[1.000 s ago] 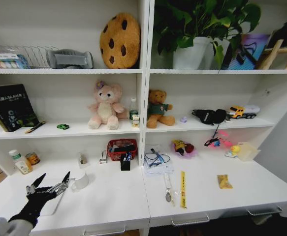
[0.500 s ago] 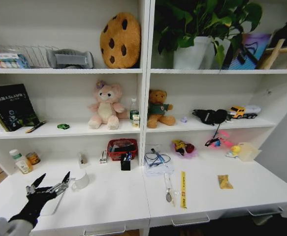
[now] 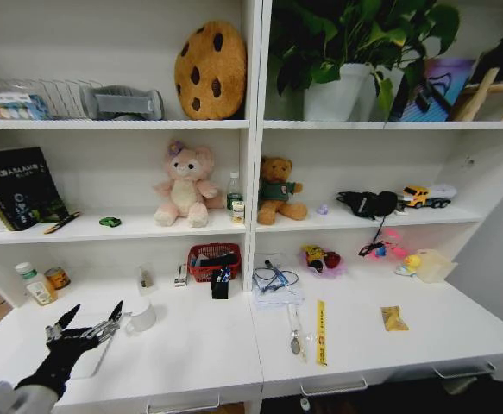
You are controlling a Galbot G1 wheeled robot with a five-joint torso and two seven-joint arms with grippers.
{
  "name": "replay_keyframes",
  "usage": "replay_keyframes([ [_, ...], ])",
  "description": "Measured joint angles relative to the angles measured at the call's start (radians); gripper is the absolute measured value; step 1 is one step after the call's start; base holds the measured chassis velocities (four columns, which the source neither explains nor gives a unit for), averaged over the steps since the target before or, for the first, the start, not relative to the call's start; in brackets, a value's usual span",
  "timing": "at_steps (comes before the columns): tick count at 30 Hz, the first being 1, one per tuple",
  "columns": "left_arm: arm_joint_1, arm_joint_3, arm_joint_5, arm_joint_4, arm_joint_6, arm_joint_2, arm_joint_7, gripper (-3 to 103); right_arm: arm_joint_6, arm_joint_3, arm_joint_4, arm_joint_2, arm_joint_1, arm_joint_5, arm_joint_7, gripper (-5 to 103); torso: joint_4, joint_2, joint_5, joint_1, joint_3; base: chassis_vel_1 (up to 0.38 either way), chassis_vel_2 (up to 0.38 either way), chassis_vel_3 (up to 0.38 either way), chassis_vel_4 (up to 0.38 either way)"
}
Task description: Organize the objects on the table.
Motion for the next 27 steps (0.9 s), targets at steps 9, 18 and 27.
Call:
replay_keyframes([
  [9, 0.0, 0.0, 0.0, 0.0, 0.0, 0.0, 0.0, 100, 0.091, 0.006, -0.096, 0.03, 0.065, -0.126, 0.088, 26, 0.0, 0.0, 0.0001, 0.0, 0.0, 0.0, 0.0, 0.0, 0.0],
  [18, 0.0, 0.0, 0.0, 0.0, 0.0, 0.0, 0.0, 100, 0.113, 0.009, -0.079, 0.029, 0.041, -0.112, 0.11, 58, 0.0002, 0.0, 0.0002, 0.0, 0.0, 0.0, 0.0, 0.0, 0.0],
  [27, 0.0, 0.0, 0.0, 0.0, 0.0, 0.0, 0.0, 100, 0.178, 0.038, 0.032, -0.01, -0.094, -0.05, 0.09, 90, 0.0001, 0.0, 0.0002, 0.0, 0.0, 0.0, 0.0, 0.0, 0.0],
])
